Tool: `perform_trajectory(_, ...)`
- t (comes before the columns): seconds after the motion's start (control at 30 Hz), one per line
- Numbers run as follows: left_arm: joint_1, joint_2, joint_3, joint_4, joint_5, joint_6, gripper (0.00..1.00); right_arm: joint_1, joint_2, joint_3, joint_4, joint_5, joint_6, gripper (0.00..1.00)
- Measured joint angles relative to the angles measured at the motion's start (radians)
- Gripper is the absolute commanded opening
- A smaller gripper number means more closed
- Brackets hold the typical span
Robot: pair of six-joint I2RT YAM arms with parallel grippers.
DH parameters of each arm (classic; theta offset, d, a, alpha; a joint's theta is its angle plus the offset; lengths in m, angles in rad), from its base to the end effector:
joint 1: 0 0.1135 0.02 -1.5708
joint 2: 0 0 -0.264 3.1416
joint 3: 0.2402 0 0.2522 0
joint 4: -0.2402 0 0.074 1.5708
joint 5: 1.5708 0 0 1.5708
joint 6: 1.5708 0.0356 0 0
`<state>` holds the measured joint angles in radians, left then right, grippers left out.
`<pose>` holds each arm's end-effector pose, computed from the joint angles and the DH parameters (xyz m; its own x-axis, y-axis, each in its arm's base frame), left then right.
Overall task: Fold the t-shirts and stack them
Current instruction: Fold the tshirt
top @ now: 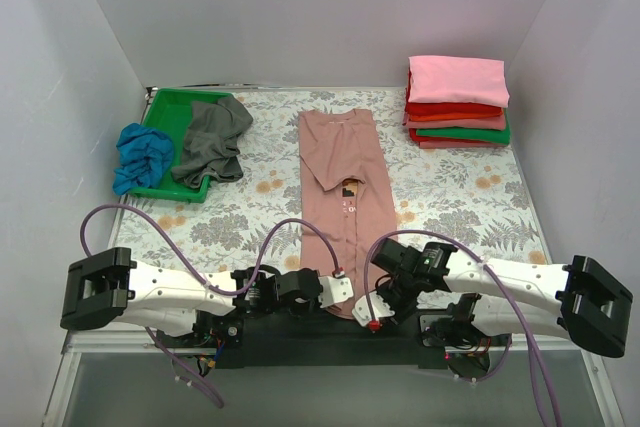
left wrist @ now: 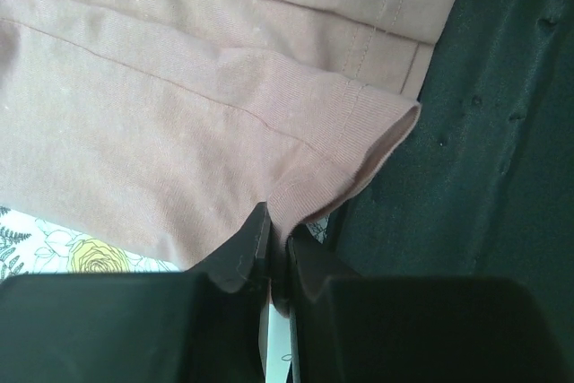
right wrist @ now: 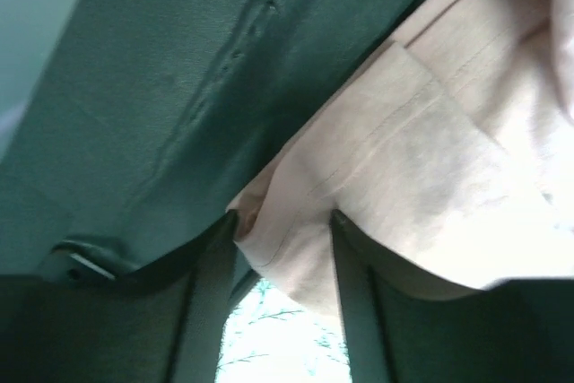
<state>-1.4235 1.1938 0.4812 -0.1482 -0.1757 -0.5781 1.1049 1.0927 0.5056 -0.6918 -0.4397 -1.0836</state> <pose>0.0382 -0.2152 0.1615 -0.6163 0.4877 -0.6183 0.7409 0.6253 -0.2452 0.0612 0.1554 0.1604 0.5616 -0.6631 -0.4949 -0.7844 -0.6170 -0.0634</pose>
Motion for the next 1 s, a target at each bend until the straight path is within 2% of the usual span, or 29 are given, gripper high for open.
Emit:
perform_trajectory(0.1, 0.0, 0.0, 0.0, 0.003, 0.0, 0.005, 0.0, 0.029, 0.0, -0.007, 0.036, 0.035, 0.002, 0.35)
perform_trajectory(0.13, 0.0, 0.0, 0.0, 0.005, 0.0, 0.006, 0.0, 0.036, 0.0, -0.01, 0.045, 0.046, 0.003, 0.29)
perform_trajectory(0.17, 0.0, 0.0, 0.0, 0.008, 0.0, 0.006, 0.0, 0.043, 0.0, -0.01, 0.054, 0.057, 0.001, 0.16)
perform_trajectory(0.27, 0.0, 0.0, -0.003, 0.016, 0.0, 0.009, 0.0, 0.053, 0.0, -0.011, 0.085, 0.076, 0.008, 0.01)
perform_trajectory(0.57, 0.0, -0.016, -0.017, 0.022, -0.001, 0.013, 0.0, 0.047, -0.008, -0.003, 0.071, 0.078, 0.026, 0.01)
perform_trajectory(0.83, 0.008, -0.073, -0.017, 0.045, -0.011, 0.025, 0.0, -0.129, -0.063, 0.09, -0.069, 0.011, 0.015, 0.01)
perform_trajectory(1.0, 0.077, -0.103, -0.017, 0.078, -0.008, 0.061, 0.0, -0.226, -0.087, 0.137, -0.086, -0.013, -0.004, 0.01)
